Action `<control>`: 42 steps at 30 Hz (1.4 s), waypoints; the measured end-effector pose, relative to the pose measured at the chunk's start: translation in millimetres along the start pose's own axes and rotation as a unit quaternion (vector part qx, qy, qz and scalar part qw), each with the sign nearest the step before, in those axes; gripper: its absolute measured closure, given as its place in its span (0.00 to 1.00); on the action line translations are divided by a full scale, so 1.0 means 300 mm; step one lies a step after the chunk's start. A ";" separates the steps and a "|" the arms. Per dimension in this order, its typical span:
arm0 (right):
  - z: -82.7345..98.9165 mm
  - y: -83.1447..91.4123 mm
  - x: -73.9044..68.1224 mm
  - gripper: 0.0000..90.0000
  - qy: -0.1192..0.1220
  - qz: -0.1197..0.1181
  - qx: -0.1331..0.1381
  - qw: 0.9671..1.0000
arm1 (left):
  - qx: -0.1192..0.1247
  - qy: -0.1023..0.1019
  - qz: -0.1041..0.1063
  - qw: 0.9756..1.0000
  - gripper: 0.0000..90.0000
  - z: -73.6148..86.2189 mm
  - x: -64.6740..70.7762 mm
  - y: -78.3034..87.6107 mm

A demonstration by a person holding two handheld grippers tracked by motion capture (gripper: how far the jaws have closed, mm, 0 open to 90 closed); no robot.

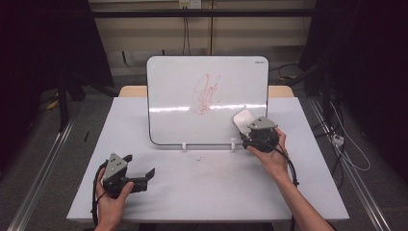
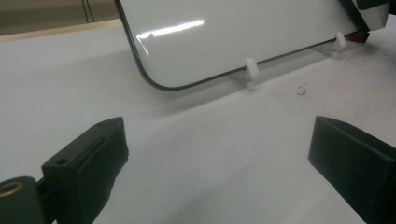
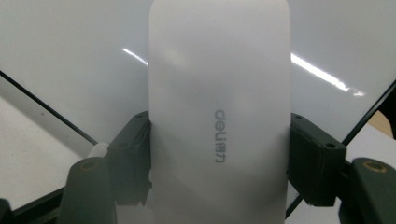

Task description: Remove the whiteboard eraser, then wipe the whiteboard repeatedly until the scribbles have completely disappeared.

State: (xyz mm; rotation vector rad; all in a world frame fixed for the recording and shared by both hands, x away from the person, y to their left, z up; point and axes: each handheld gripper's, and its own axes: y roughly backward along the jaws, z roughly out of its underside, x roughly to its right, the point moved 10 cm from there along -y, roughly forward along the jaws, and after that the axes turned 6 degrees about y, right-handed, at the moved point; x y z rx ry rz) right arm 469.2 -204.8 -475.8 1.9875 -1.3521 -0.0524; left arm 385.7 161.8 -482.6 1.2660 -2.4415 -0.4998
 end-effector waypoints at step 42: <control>-0.131 0.114 -0.041 0.35 -0.023 -0.039 0.094 0.995 | -0.008 0.015 -0.001 1.000 0.05 0.018 -0.013 0.004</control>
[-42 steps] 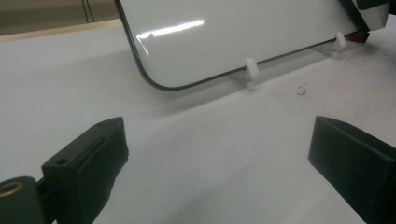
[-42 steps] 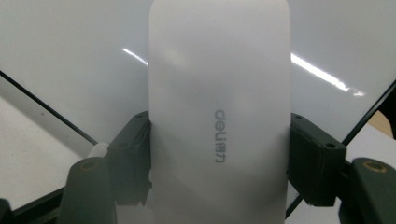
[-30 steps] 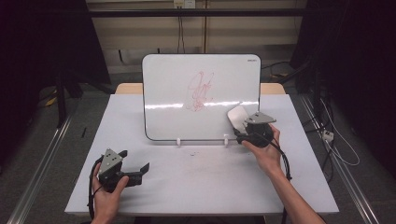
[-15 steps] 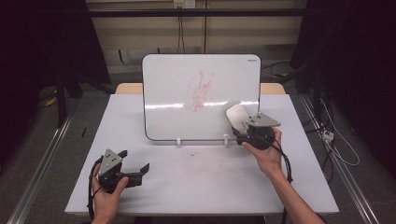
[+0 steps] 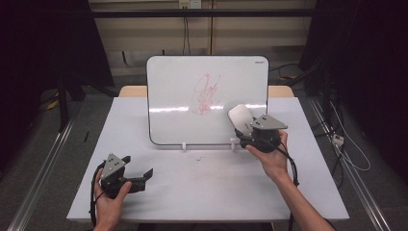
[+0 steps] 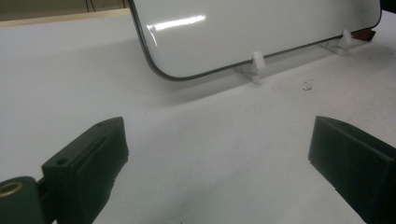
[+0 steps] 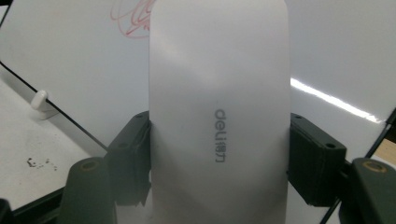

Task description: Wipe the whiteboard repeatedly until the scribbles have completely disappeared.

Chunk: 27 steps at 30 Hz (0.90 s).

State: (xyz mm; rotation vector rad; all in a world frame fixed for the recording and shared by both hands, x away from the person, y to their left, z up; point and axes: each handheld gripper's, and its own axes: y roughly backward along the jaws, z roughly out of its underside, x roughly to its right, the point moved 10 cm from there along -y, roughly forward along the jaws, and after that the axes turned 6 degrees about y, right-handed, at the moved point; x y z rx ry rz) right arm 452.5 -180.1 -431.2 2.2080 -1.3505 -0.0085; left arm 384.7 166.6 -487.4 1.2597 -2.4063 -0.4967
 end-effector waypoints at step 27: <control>-0.185 -0.054 -0.057 0.35 0.046 0.009 0.039 0.998 | -0.003 -0.016 0.001 1.000 0.05 -0.006 0.007 0.000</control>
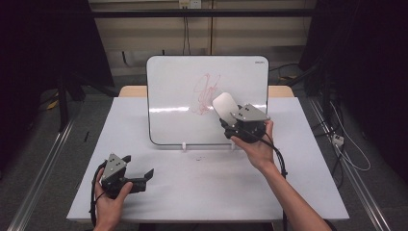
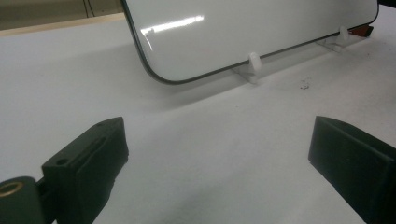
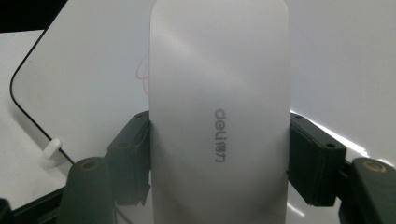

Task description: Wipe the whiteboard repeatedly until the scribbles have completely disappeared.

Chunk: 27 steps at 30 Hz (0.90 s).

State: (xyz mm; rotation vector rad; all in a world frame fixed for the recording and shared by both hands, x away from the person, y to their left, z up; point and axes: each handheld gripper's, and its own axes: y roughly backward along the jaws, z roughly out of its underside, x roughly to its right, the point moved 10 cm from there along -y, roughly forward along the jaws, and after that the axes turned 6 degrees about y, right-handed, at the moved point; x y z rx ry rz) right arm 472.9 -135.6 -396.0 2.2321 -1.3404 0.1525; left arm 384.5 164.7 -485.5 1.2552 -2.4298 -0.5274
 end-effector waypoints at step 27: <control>-0.143 -0.157 0.037 0.35 0.044 0.024 -0.012 0.999 | 0.000 0.003 0.005 1.000 0.05 0.000 -0.005 0.000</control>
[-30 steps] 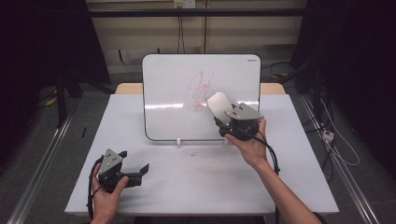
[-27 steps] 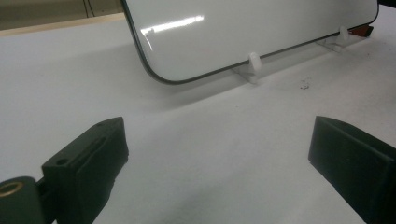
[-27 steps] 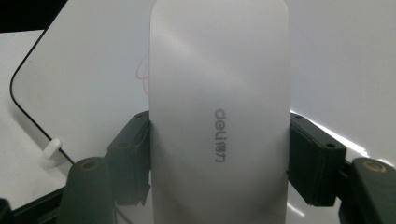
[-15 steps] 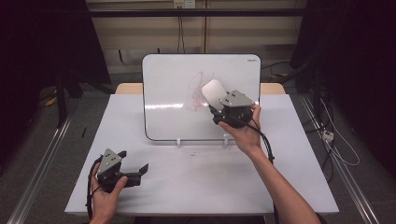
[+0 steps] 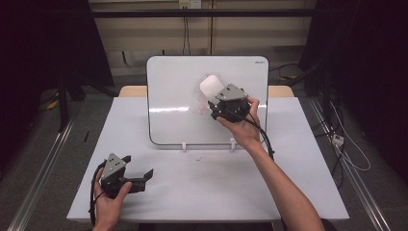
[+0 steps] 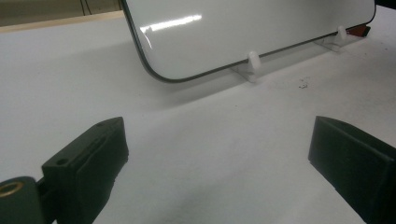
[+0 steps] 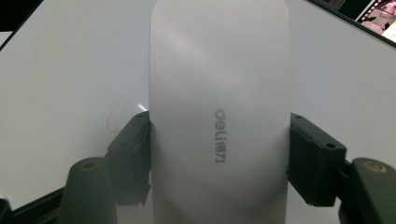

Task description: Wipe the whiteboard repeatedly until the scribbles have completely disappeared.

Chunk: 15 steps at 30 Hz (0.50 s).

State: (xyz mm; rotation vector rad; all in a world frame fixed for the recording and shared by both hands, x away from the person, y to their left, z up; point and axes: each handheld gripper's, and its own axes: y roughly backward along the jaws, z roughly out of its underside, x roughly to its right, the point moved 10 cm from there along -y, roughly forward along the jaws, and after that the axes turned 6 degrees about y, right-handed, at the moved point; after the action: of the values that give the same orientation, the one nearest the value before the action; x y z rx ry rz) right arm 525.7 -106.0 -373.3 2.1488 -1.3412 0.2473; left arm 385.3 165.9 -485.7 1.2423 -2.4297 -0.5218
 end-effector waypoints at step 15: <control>-0.013 -0.057 0.010 0.35 0.016 0.015 -0.017 1.000 | -0.005 -0.002 0.006 1.000 0.05 0.003 0.005 -0.003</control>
State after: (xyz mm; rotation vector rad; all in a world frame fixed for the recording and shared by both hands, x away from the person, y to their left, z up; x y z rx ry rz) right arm 542.5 -100.5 -375.4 2.0893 -1.3512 0.2694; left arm 384.8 164.3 -486.7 1.2224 -2.4345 -0.5327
